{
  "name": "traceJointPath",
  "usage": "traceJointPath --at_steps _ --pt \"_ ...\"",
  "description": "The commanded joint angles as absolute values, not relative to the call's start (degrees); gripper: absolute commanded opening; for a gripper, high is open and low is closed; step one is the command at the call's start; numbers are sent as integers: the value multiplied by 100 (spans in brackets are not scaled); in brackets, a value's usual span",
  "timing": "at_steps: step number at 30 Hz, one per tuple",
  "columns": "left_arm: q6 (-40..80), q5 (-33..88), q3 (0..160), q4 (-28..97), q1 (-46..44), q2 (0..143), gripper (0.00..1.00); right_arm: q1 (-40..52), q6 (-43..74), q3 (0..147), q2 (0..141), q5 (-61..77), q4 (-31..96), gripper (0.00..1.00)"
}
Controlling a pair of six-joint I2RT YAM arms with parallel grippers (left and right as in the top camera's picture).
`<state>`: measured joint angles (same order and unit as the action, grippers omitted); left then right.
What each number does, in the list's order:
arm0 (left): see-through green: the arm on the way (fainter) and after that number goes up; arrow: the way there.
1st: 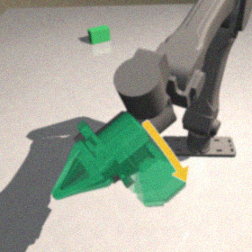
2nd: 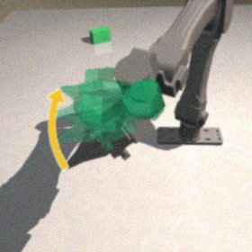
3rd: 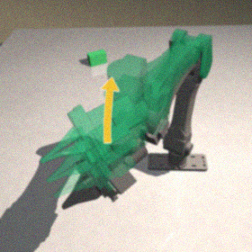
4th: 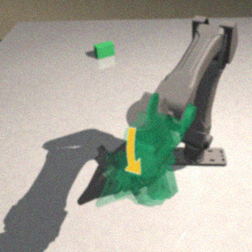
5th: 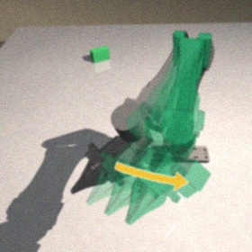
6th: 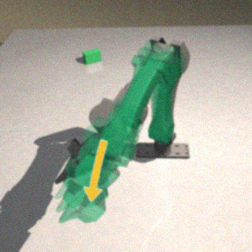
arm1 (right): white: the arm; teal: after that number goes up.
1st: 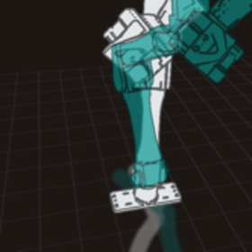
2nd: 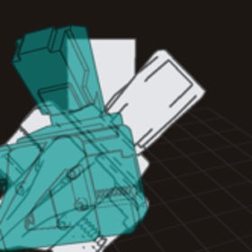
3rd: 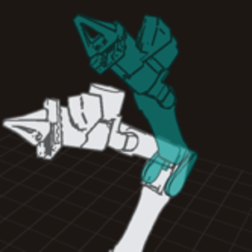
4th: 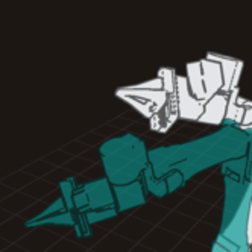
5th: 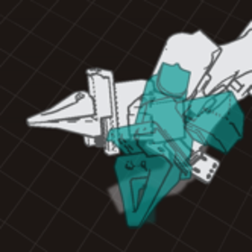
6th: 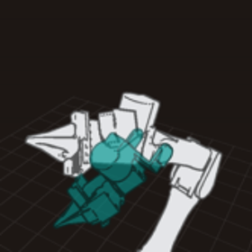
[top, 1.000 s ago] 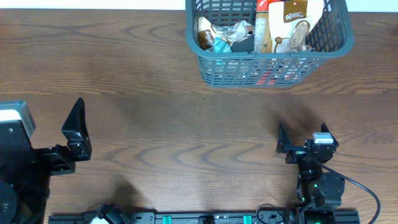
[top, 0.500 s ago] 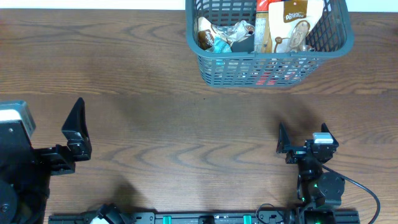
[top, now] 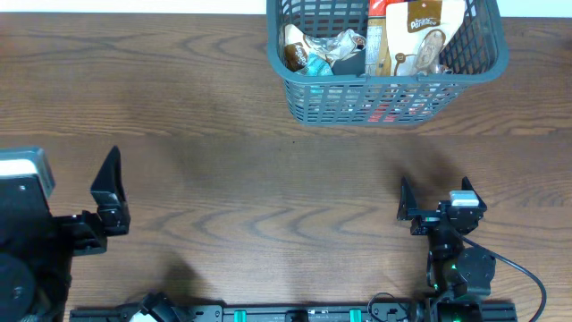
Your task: Pack container
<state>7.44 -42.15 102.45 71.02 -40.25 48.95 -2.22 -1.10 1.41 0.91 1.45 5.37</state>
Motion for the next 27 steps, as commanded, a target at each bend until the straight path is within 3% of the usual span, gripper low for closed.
traceJointPath --at_steps 1,7,14,27 --pt "711 -3898 10256 7159 -3662 4880 98 -178 -200 97 30 91 554 99" --pt "515 -2265 9972 6995 -2283 4707 98 -178 -200 97 27 89 554 99" --pt "-1850 242 7863 4027 -1160 3750 99 -178 -200 97 30 89 554 99" --pt "-1745 563 2969 263 -617 1614 99 -178 -200 97 30 89 554 99"
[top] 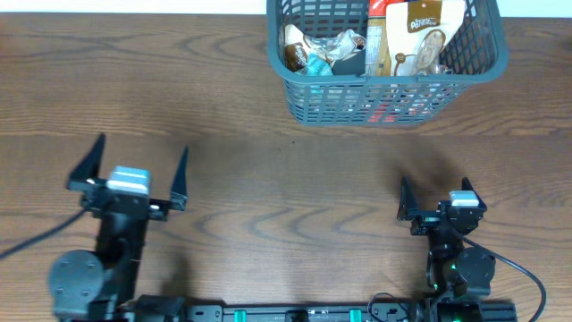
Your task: Pack container
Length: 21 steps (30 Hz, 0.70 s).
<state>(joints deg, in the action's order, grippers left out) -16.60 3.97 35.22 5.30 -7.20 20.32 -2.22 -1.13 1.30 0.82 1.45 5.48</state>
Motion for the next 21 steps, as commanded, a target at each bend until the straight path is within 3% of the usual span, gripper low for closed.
traceJointPath --at_steps 1,12,21 --pt "-1712 563 2672 119 -558 1415 99 -178 -200 97 30 89 554 99" --pt "-1492 561 1229 -180 -215 60 99 -178 -200 97 30 89 554 99" --pt "-1428 561 827 -202 -215 12 99 -178 -200 97 30 89 554 99"
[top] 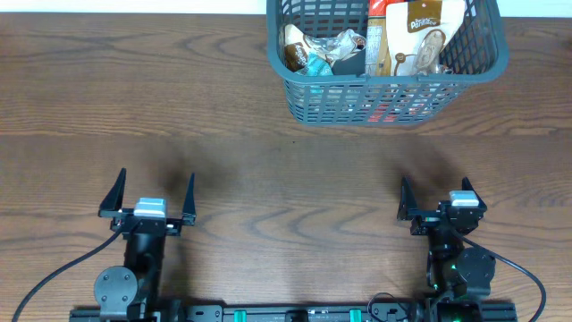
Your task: Pack container
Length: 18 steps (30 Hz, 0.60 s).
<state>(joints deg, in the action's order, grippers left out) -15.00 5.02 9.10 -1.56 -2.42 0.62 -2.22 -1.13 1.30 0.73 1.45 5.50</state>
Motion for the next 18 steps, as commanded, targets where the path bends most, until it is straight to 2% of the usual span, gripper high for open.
traceJointPath --at_steps 1,18 --pt "-1428 561 805 -204 -215 12 99 -178 -200 97 30 89 554 99" --pt "-1002 563 268 235 -215 12 98 -178 -200 97 30 89 554 99"
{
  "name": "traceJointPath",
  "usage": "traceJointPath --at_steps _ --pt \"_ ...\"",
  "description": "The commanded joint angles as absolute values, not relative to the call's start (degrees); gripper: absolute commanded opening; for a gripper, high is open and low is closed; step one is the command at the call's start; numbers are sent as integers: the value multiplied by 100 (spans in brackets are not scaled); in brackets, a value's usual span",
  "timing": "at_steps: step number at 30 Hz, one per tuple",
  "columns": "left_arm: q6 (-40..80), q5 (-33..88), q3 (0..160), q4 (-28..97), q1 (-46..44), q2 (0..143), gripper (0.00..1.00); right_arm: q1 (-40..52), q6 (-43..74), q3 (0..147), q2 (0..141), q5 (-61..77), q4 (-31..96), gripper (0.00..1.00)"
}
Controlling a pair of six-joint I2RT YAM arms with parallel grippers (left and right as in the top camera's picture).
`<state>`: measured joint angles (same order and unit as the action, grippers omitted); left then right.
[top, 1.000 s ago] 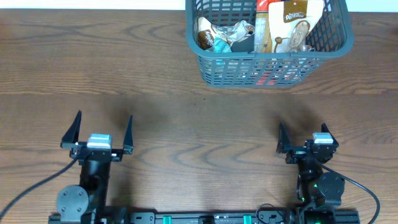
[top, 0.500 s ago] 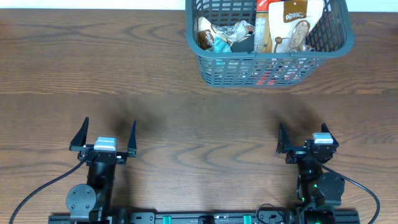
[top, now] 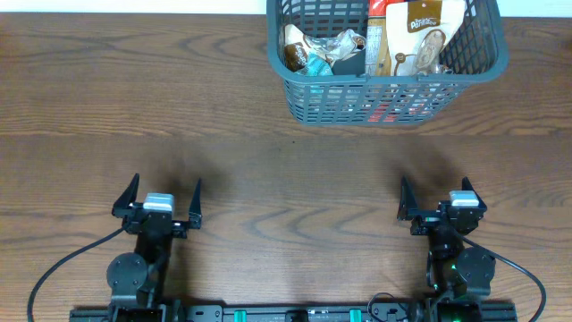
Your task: Pack container
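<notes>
A grey-blue plastic basket stands at the far edge of the table, right of centre. It holds several snack packs, among them a tall tan bag and a crinkled silver wrapper. My left gripper is open and holds nothing, low near the front edge on the left. My right gripper is open and holds nothing near the front edge on the right. Both are far from the basket.
The brown wooden table stretches between the grippers and the basket. A black rail with green marks runs along the front edge, and a black cable loops beside the right arm's base.
My left gripper has shifted a little to the right and nearer the front edge, still open with nothing in it. The right gripper and the basket have not moved.
My left arm was first at the far left edge, turned sideways. Then its open gripper faced the basket further in on the table, and at each later moment it stood lower and more to the right. The right gripper and basket stayed as they were.
</notes>
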<state>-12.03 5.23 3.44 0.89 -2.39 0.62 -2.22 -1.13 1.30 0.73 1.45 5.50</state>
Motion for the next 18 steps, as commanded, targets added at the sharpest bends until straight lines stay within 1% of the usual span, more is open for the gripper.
traceJointPath --at_steps 1,5,18 --pt "-991 563 259 322 -215 12 99 -178 -200 97 30 89 554 99" --pt "-808 561 165 685 -215 12 99 -178 -200 97 30 89 554 99" --pt "-701 489 163 681 -217 12 99 -178 -200 97 30 89 554 99"
